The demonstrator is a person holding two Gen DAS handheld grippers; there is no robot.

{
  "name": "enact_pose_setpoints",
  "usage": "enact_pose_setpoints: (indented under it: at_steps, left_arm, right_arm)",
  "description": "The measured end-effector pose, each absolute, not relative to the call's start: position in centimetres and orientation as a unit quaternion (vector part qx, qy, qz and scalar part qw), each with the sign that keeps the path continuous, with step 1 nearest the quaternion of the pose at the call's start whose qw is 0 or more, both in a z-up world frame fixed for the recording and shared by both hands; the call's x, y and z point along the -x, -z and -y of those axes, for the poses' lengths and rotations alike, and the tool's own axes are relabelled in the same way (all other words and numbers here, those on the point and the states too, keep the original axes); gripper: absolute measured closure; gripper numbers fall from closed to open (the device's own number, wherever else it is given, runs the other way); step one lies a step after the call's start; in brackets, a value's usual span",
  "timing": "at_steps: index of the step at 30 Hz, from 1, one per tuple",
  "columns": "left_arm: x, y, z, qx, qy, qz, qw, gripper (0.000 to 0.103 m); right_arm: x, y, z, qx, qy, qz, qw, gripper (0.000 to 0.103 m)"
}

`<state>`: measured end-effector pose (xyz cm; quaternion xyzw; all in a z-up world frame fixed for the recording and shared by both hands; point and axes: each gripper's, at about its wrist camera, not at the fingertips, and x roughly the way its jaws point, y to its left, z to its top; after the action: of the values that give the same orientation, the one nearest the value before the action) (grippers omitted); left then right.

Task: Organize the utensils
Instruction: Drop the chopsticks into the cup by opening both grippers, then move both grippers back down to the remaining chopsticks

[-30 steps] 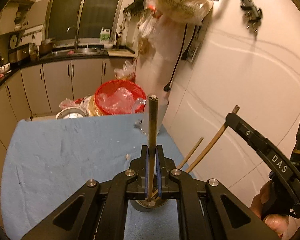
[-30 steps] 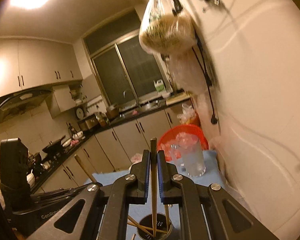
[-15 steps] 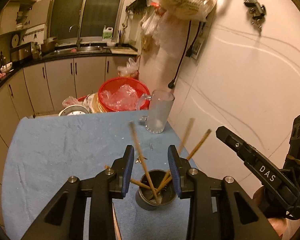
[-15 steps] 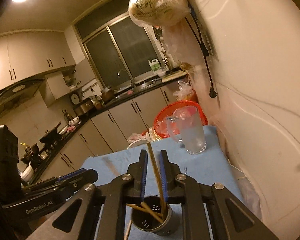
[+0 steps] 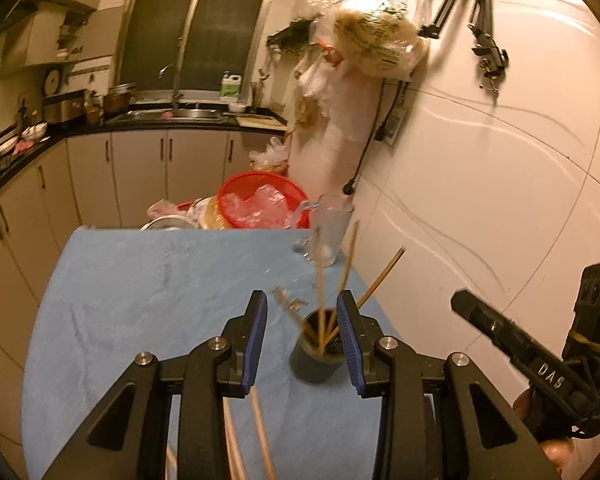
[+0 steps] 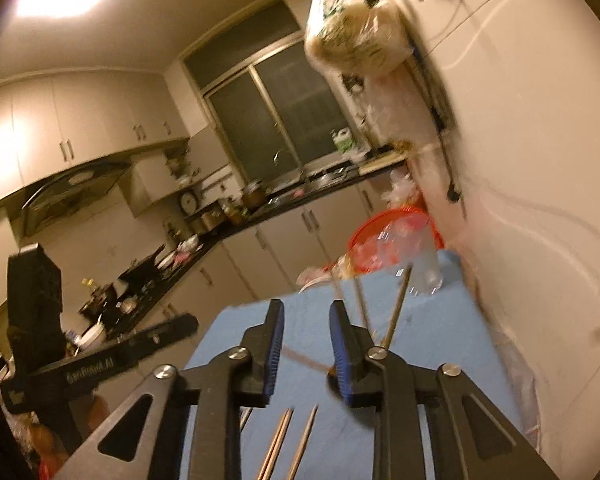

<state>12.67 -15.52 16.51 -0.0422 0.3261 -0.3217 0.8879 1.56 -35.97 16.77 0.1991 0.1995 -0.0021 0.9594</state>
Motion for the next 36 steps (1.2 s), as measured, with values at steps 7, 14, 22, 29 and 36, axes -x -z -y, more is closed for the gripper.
enact_pose_setpoints:
  at_steps: [7, 14, 22, 29, 36]
  left_arm:
    - [-12.8, -10.7, 10.0, 0.038, 0.275, -0.382, 0.882, 0.066]
    - [-15.8, -2.6, 4.7, 0.076, 0.221, -0.486, 0.842, 0.066]
    - [-19.8, 3.4, 4.1, 0.150, 0.206, -0.574, 0.778, 0.083]
    - [-22.7, 4.8, 6.6, 0.143, 0.194, -0.592, 0.769, 0.086]
    - [-23.3, 6.0, 8.0, 0.098, 0.167, -0.601, 0.775, 0.095]
  right_arm:
    - [-2.5, -10.3, 31.8, -0.189, -0.018, -0.293, 0.937, 0.076]
    - [-4.7, -4.9, 29.2, -0.200, -0.029, -0.367, 0.908, 0.076]
    - [-4.8, -2.8, 27.9, -0.195, -0.029, -0.391, 0.899, 0.076]
    - [-4.7, -2.9, 27.9, -0.190, -0.025, -0.394, 0.899, 0.076]
    - [-4.8, -2.9, 28.1, -0.189, -0.022, -0.397, 0.898, 0.076]
